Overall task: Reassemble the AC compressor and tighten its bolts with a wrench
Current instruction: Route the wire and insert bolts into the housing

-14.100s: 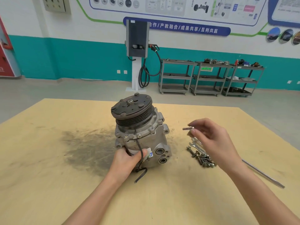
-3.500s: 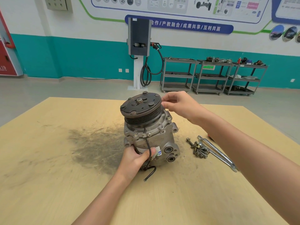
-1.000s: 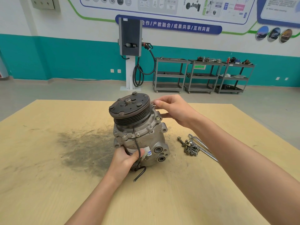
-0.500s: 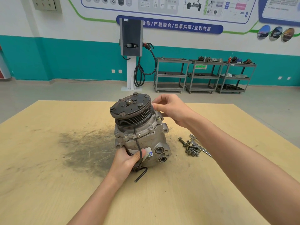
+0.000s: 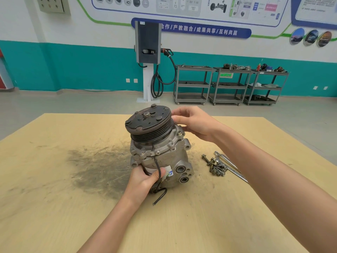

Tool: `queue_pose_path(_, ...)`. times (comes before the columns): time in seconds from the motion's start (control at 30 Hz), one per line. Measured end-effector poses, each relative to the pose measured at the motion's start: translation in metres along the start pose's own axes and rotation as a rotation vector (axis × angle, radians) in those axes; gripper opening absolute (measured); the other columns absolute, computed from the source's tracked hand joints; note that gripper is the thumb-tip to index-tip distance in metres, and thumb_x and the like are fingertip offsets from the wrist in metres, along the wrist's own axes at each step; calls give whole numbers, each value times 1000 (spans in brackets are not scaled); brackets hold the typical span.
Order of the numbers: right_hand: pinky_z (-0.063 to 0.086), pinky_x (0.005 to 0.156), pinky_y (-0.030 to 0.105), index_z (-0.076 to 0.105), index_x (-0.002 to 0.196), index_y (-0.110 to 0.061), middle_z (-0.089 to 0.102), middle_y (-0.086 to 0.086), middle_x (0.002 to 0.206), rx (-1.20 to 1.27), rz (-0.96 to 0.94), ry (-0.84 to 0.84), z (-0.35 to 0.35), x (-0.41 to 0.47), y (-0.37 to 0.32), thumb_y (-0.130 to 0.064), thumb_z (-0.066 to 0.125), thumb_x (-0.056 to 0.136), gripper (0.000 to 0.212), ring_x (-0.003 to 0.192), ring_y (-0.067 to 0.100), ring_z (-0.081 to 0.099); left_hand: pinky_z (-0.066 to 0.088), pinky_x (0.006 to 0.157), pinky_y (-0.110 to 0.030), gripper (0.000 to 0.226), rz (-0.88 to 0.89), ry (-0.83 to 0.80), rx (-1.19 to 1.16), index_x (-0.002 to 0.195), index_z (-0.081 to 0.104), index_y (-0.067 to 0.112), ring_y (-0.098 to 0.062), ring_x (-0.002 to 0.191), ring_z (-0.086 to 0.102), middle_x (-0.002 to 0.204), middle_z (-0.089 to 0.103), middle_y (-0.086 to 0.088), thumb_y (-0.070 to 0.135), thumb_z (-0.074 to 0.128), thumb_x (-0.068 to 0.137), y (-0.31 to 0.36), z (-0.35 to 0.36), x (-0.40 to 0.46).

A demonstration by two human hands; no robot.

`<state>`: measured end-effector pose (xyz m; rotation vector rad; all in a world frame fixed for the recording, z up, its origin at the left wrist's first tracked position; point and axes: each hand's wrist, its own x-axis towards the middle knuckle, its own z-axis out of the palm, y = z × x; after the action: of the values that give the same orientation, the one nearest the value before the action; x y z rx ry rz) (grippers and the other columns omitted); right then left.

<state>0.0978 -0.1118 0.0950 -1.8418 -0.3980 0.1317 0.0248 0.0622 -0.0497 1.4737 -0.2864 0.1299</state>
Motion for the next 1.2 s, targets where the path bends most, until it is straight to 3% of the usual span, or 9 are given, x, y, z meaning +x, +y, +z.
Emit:
queue_pose_path(0.13, 51, 61, 22, 65, 100, -7, 67, 10, 95, 43, 6, -6, -2, -2, 1, -4, 48, 100, 17, 76, 13, 62, 50, 85, -16, 28, -4, -1, 5, 100, 71, 21, -7, 101, 69, 101, 76, 8, 29, 67, 74, 0, 0, 1)
queue_pose_path(0.3, 45, 56, 25, 55, 88, -7, 64, 12, 83, -20, 4, 81, 4, 0, 0, -5, 60, 93, 8, 64, 16, 55, 51, 93, -26, 38, -11, -2, 28, 106, 71, 11, -15, 105, 69, 104, 76, -1, 32, 67, 74, -2, -2, 1)
queue_pose_path(0.43, 45, 57, 27, 59, 98, -5, 66, 12, 86, 41, 5, 51, 3, -2, 1, -6, 58, 95, 4, 69, 20, 55, 51, 90, -23, 36, -15, -4, 30, 105, 72, 13, -13, 104, 69, 103, 76, 1, 31, 67, 74, -2, -2, 1)
queue_pose_path(0.53, 52, 64, 22, 64, 105, -7, 68, 10, 96, 97, 7, 6, 0, -4, 4, -6, 48, 100, 17, 79, 13, 64, 51, 87, -18, 31, -6, 1, 25, 103, 71, 17, -10, 103, 69, 104, 76, 5, 29, 67, 75, -1, -1, 1)
queue_pose_path(0.73, 49, 59, 26, 60, 95, -4, 65, 13, 87, 81, 5, 81, 5, -3, 4, -3, 59, 93, 2, 68, 16, 61, 50, 83, -15, 28, -9, -2, 28, 100, 71, 20, -8, 101, 69, 100, 76, 7, 30, 67, 75, -1, -1, 0)
queue_pose_path(0.83, 44, 53, 27, 56, 95, -4, 65, 11, 79, 100, 7, 113, 8, -1, 5, -4, 63, 90, 9, 62, 17, 57, 50, 86, -17, 39, 6, 15, 24, 107, 70, 9, -10, 103, 69, 104, 76, 1, 29, 66, 74, -1, 0, 0)
queue_pose_path(0.93, 50, 62, 24, 61, 108, -4, 67, 9, 91, 130, 11, 32, 5, -1, 7, -4, 53, 97, 13, 75, 15, 63, 50, 87, -17, 46, 15, 28, 17, 112, 68, 3, -12, 105, 68, 108, 75, -3, 29, 66, 74, -1, 1, 0)
queue_pose_path(1.03, 51, 67, 22, 64, 104, -6, 68, 9, 93, 128, 14, 9, 4, -4, 8, -5, 46, 101, 19, 77, 13, 63, 50, 88, -18, 44, 6, 27, 18, 111, 69, 5, -12, 105, 68, 107, 75, -2, 29, 67, 74, 0, 0, 0)
queue_pose_path(1.2, 44, 72, 38, 58, 94, -1, 64, 17, 85, 155, 32, 120, 10, -1, 6, -1, 61, 91, 4, 88, 32, 52, 50, 88, -17, 41, 4, 24, 15, 110, 69, 9, -9, 106, 67, 107, 75, 2, 30, 67, 74, 0, 0, 0)
